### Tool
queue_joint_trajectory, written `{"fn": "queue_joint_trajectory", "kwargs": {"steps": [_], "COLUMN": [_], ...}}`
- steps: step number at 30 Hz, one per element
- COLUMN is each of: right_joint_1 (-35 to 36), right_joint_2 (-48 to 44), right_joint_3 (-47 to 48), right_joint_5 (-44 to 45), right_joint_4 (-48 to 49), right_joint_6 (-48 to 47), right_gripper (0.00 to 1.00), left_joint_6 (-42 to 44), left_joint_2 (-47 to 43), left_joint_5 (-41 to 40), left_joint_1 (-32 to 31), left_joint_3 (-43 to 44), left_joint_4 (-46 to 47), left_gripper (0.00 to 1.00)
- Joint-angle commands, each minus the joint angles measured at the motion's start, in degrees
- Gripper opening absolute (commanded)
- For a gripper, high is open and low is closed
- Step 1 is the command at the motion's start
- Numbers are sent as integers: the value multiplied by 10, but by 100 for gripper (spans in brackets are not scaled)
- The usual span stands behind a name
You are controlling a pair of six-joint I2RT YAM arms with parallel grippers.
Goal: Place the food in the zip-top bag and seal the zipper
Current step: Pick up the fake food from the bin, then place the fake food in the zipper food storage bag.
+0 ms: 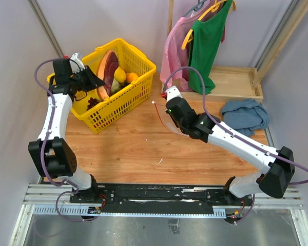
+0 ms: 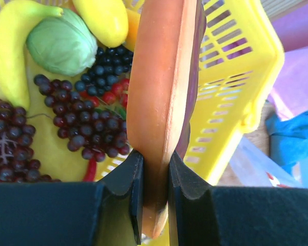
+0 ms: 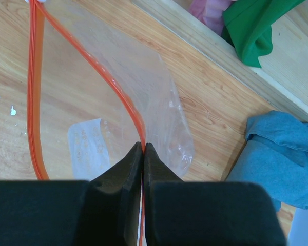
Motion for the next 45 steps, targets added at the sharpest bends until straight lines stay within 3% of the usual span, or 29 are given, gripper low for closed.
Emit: {"fn": "queue_joint_trajectory", "kwargs": {"steps": [1,9,16,25,45], "right_joint_1": [0,0,0,0,0], "right_joint_2": [-8,-8,-13,-30,-22], "right_joint_3": [27,34,23,0,-29], "right_joint_5": [33,46,81,86,86], "right_joint_4": [-12,-9,12,45,106], "right_joint_6": [14,35,47,57,55], "right_gripper": [4,1,1,1,1], "left_joint_6": [-89,-166,-196,-215,-274], "left_joint_2": [-72,-187,-242,-289,-329], "left_joint_5": [8,-4,19,10,59], "left_joint_1": [-2,-17,-104,-224,-321], "left_joint_3": [-29,-57,-98,-168,-237], "left_joint_4": [43,66,38,-8,-95], "left_gripper": [0,0,0,0,0]}}
